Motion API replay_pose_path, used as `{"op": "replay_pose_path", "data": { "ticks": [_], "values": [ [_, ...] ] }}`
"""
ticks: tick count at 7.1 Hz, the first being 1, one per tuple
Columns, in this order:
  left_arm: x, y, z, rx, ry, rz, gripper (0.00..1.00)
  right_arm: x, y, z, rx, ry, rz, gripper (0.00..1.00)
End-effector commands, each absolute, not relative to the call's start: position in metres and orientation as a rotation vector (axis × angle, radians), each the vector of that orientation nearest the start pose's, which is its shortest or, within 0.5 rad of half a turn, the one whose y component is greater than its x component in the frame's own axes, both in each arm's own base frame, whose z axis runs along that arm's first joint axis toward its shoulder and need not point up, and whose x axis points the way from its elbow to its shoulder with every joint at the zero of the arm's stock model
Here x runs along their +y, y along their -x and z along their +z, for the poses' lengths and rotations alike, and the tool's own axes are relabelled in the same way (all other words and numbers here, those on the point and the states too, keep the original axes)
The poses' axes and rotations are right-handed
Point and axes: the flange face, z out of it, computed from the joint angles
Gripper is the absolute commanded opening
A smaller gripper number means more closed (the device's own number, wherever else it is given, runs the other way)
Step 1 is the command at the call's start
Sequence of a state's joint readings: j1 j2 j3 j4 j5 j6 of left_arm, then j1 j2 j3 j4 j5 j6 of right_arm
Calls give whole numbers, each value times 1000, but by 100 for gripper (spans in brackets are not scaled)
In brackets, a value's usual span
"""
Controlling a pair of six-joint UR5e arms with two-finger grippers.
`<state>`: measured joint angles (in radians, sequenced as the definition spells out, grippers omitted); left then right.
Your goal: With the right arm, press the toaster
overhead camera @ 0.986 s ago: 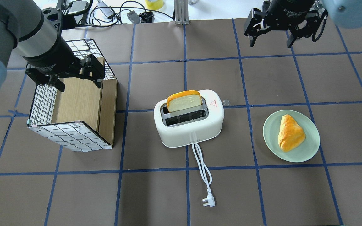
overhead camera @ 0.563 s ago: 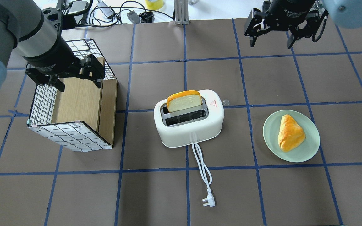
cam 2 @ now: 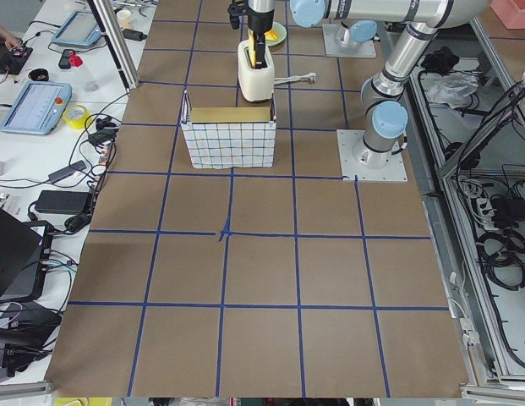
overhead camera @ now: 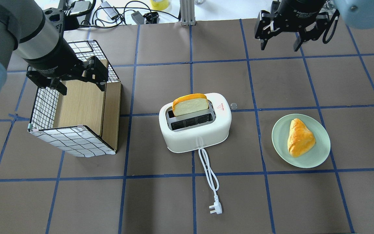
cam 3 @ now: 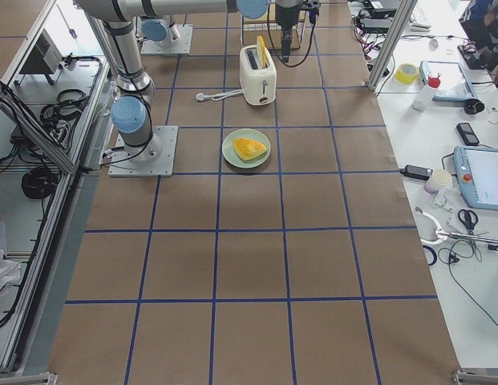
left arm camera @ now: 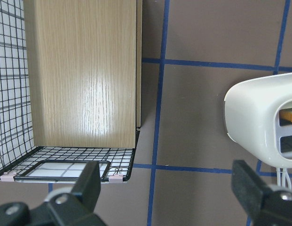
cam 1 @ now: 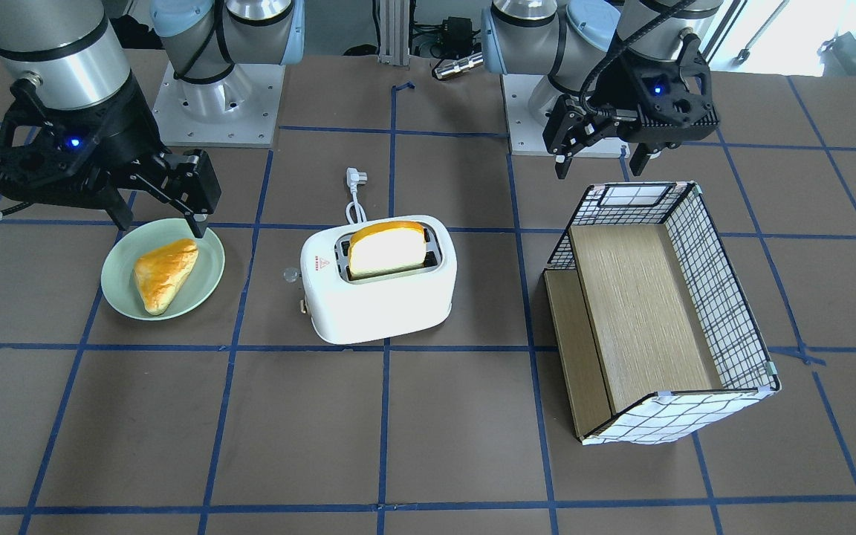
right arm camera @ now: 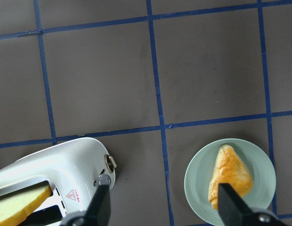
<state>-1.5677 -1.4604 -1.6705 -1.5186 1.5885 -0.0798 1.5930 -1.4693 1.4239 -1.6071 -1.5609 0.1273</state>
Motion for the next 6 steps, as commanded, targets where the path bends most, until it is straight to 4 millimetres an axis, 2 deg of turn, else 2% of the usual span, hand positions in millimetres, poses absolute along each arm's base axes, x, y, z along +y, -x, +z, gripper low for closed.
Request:
{"op": "replay_pose_path", "data": {
  "ticks": [1, 2, 3, 5, 6],
  "values": [
    [-451, 130, 496, 3121, 130, -99, 100, -537, -151, 504, 2986, -180, -4, 0],
    [-451, 130, 496, 3123, 130, -99, 100, -540, -149, 498, 2929, -196, 24, 0],
    [-451, 130, 496, 3123, 130, -99, 100, -545, -135, 485, 2812, -200, 68, 0],
    [-451, 130, 496, 3121, 130, -99, 100, -541, -90, 409, 2479, -126, 130, 0],
    [-451, 130, 496, 3123, 130, -99, 100, -539, -79, 390, 2373, -146, 115, 0]
  ]
}}
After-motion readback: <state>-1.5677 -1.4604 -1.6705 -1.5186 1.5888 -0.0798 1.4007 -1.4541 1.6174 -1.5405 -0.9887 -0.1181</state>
